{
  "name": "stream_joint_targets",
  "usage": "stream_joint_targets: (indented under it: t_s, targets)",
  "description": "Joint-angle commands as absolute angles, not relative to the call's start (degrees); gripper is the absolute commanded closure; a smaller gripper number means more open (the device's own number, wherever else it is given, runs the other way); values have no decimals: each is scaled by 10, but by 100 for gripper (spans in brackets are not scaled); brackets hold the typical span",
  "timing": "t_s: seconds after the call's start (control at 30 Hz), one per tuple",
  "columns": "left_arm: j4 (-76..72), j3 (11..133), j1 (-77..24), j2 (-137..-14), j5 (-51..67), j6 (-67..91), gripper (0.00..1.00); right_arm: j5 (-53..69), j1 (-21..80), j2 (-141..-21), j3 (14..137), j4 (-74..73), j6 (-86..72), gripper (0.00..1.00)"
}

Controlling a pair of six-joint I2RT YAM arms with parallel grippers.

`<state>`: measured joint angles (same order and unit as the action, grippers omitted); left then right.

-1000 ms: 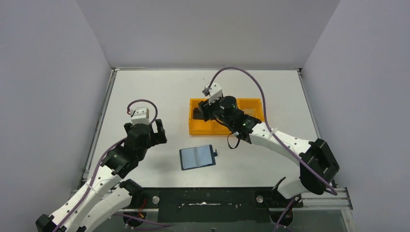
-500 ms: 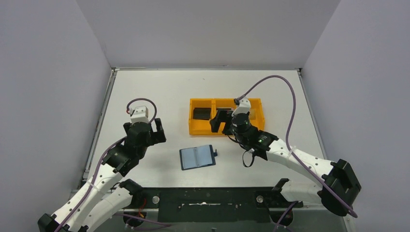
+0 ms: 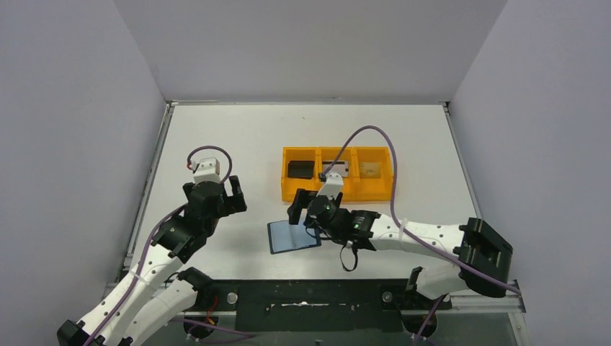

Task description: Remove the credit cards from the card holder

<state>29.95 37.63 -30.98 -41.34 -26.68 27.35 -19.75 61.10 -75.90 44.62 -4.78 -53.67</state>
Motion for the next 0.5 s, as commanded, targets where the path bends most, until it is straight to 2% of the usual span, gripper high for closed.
stream_joint_targets:
  t_s: [0.0,0.47]
  targets:
    - [269,390,-305,-405,-264,269,9,-318,672,-809,522,-99,-592,14]
    - [270,385,-305,-382,-288,274,9,-320,726,-932,609,-193,-659,25]
